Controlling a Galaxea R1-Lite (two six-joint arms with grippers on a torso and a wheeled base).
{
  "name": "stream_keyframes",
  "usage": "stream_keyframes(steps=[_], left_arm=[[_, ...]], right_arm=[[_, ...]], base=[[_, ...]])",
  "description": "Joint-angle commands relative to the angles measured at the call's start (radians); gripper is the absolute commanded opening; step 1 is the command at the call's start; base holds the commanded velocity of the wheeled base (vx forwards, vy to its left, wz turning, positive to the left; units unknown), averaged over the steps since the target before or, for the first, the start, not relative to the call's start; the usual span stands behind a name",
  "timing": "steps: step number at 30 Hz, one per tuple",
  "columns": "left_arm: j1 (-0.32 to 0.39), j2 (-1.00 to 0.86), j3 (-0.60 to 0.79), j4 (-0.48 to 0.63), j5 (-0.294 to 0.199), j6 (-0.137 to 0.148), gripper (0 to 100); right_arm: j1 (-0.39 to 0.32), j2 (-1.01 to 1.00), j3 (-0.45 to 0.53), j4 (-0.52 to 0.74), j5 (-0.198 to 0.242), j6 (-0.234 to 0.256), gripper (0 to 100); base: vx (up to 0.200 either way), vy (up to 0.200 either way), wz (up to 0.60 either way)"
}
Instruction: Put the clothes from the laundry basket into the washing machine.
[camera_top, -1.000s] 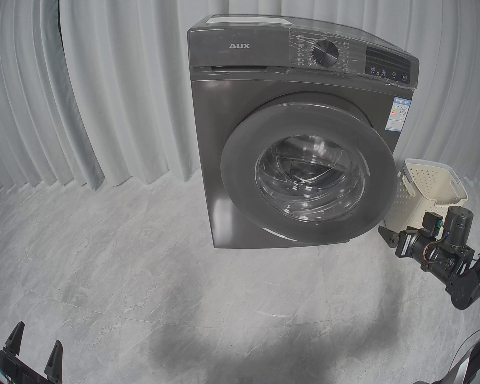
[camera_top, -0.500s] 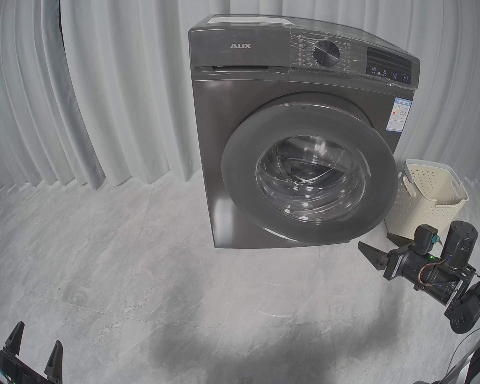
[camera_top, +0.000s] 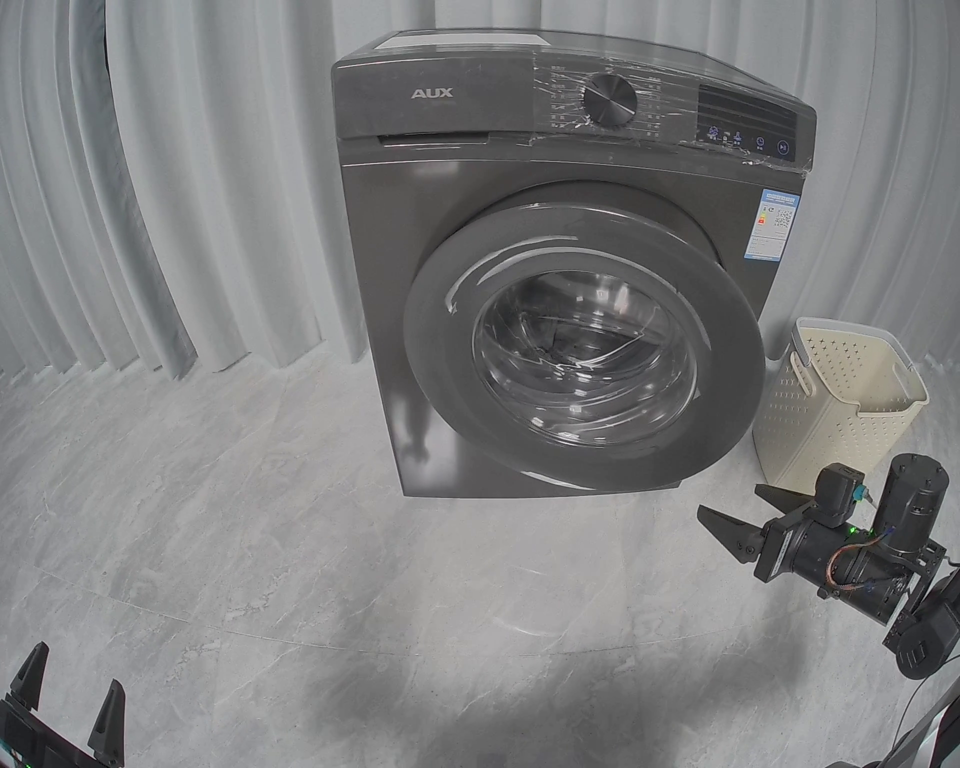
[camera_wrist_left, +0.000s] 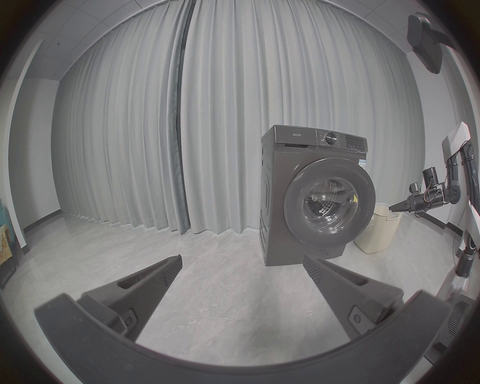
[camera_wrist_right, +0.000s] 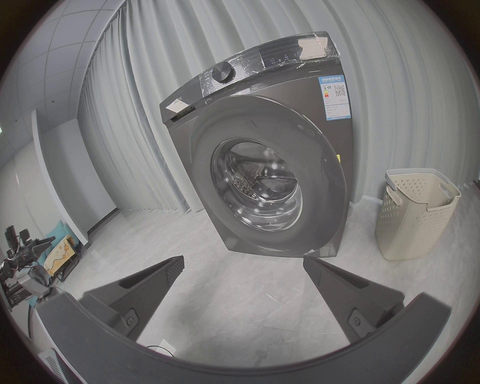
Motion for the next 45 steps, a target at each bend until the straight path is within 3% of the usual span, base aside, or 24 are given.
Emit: stream_keyframes(steps=[1,12,21,27,38,42,45], left_arm=[[0.0,-0.014,0.016,0.001,0.002,-0.001,100],[0.0,-0.014,0.016,0.001,0.002,0.001,100],[0.0,-0.014,0.018,0.001,0.002,0.001,100],[0.0,-0.014,0.016,0.001,0.002,0.001,100],[0.0,-0.014,0.016,0.001,0.002,-0.001,100],[0.0,-0.014,0.016,0.001,0.002,0.001,100],[0.0,-0.014,0.016,0.001,0.002,0.001,100]], right_arm=[[0.03,-0.001,0.016,0.0,0.003,0.001,100],[0.092,0.002,0.053,-0.002,0.009,0.001,100],[0.138,0.049,0.079,-0.063,0.01,0.001,100],[0.168,0.13,0.109,-0.206,0.01,-0.001,100],[0.178,0.153,0.083,-0.212,0.023,0.004,100],[0.208,0.157,0.062,-0.212,0.029,0.039,100],[0.248,0.18,0.026,-0.212,0.027,0.103,100]], base=[[0.0,-0.2,0.0],[0.0,-0.2,0.0],[0.0,0.0,0.0],[0.2,0.0,0.0],[0.2,0.0,0.0],[0.2,0.0,0.0],[0.2,0.0,0.0]])
